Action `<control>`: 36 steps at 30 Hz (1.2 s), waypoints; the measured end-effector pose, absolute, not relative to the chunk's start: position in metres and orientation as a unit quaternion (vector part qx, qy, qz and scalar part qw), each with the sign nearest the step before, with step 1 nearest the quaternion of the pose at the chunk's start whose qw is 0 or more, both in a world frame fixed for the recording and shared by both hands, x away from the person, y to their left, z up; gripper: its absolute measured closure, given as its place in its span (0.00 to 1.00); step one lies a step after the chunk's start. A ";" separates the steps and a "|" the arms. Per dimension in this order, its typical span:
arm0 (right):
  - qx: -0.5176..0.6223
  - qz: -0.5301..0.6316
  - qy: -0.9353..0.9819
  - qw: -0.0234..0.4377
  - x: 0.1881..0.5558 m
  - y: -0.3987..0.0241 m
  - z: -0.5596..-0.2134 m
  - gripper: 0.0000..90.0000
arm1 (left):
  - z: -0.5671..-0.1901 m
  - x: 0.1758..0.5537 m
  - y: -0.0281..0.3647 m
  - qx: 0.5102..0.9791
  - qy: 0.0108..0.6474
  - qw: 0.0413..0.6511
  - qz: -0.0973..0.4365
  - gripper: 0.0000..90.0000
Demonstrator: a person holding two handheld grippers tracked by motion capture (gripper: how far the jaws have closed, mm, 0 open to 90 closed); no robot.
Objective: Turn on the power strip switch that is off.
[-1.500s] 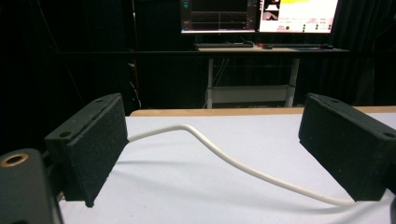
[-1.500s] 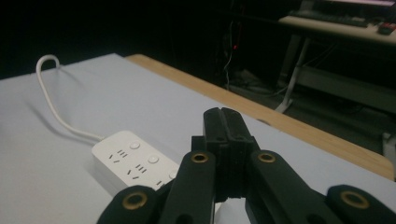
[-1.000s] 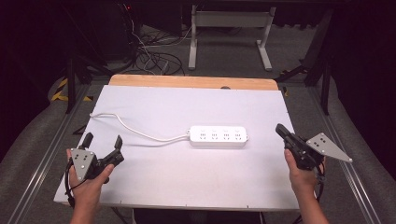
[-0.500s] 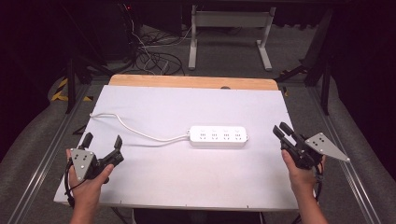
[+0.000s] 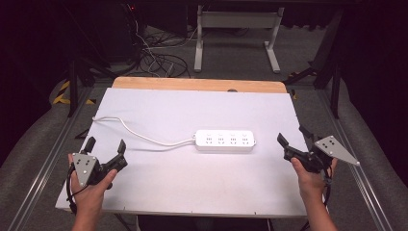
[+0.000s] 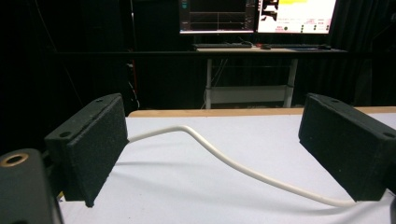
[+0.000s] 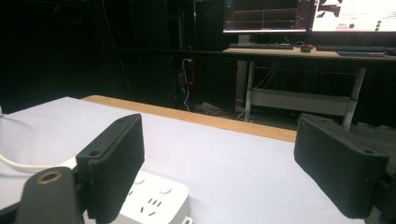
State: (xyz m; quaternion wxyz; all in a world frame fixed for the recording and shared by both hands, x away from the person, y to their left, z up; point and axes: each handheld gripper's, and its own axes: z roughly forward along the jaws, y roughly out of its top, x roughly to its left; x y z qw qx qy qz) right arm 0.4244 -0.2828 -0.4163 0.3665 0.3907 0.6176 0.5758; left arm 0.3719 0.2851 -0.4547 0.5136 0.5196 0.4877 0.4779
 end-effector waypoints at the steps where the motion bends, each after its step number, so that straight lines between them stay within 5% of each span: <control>1: 0.390 0.576 0.618 0.367 0.425 -0.283 -0.416 0.18 | -0.455 0.372 0.285 0.521 0.487 0.513 0.478 0.10; 36: 0.392 0.569 0.624 0.365 0.428 -0.280 -0.418 0.18 | -0.455 0.369 0.287 0.517 0.489 0.512 0.480 0.10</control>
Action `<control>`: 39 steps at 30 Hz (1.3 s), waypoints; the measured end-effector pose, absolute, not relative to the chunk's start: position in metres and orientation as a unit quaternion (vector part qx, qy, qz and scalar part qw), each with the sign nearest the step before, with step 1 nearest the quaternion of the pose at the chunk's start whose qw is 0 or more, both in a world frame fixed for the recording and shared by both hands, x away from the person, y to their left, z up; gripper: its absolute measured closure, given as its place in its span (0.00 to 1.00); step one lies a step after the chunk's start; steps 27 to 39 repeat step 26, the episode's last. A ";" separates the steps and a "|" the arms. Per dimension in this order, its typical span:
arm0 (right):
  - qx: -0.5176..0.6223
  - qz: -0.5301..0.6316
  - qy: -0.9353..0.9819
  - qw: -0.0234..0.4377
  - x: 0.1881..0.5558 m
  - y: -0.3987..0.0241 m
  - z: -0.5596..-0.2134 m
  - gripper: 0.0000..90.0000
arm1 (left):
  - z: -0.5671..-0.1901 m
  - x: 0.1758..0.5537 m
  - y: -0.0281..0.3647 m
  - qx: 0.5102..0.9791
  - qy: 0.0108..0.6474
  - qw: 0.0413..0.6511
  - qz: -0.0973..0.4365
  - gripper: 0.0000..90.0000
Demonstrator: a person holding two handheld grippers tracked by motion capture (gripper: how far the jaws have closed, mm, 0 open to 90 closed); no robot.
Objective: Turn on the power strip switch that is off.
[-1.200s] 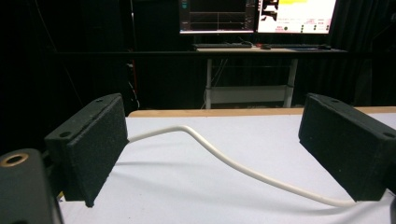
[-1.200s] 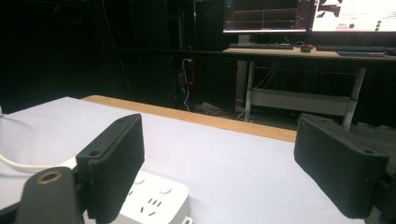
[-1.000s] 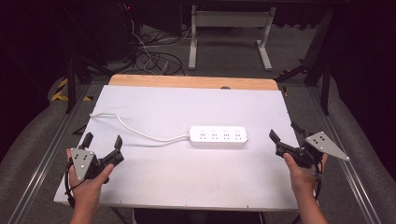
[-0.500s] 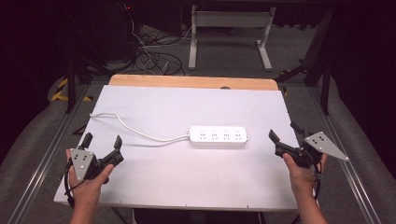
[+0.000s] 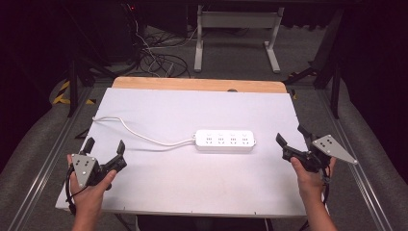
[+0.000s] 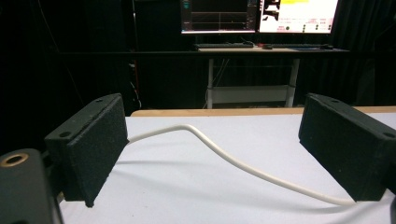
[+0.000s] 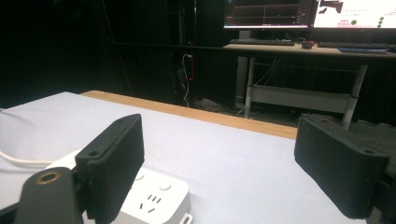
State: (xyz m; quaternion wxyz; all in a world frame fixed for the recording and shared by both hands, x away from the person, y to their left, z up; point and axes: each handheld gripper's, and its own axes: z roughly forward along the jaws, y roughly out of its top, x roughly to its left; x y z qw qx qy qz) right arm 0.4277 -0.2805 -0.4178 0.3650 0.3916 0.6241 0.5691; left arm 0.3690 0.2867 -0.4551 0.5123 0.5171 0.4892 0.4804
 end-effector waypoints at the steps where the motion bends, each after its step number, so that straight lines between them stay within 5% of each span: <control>1: 0.393 0.570 0.624 0.362 0.429 -0.280 -0.418 0.18 | -0.455 0.369 0.287 0.518 0.489 0.511 0.481 0.10; 39: 0.395 0.564 0.629 0.360 0.429 -0.280 -0.420 0.20 | -0.455 0.371 0.286 0.520 0.489 0.512 0.478 0.10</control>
